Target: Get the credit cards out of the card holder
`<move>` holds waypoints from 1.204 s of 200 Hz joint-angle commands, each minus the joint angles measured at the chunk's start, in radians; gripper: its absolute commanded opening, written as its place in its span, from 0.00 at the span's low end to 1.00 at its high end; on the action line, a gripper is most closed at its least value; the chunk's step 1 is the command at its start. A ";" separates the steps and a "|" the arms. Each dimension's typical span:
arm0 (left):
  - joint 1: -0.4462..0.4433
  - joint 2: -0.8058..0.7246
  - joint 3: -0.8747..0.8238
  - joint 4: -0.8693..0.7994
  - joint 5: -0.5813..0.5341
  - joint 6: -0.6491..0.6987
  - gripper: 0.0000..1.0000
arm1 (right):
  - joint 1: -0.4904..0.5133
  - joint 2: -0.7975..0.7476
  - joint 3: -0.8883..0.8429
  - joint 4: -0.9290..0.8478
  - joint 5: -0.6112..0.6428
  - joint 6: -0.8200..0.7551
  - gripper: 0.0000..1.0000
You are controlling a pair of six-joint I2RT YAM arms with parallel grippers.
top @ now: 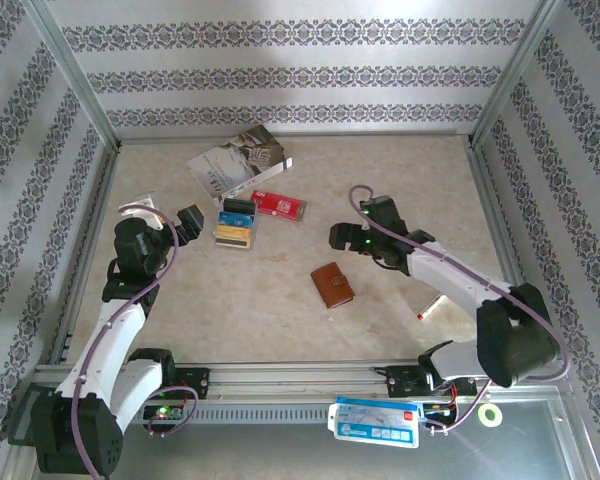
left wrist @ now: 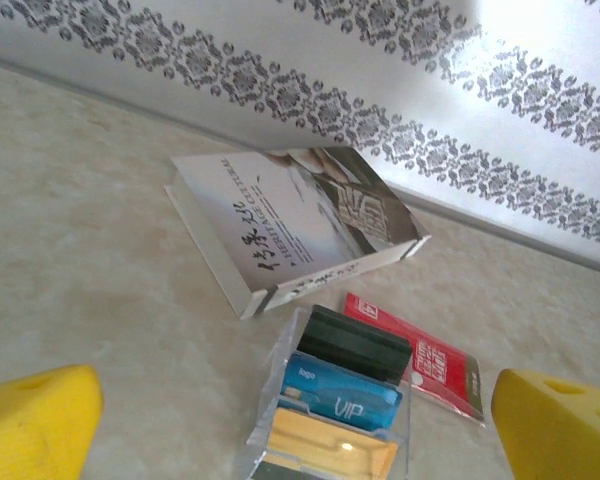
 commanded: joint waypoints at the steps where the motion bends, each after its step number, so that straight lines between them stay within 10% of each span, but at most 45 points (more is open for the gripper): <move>1: -0.004 0.017 0.014 -0.013 0.060 0.028 1.00 | 0.082 0.058 0.095 -0.197 0.079 -0.090 0.91; 98: -0.004 0.042 -0.001 0.034 0.102 0.023 1.00 | 0.253 0.344 0.300 -0.499 0.117 -0.317 0.85; 241: -0.006 0.107 0.036 0.003 0.153 -0.020 1.00 | 0.205 0.648 0.580 -0.320 0.100 -0.073 0.64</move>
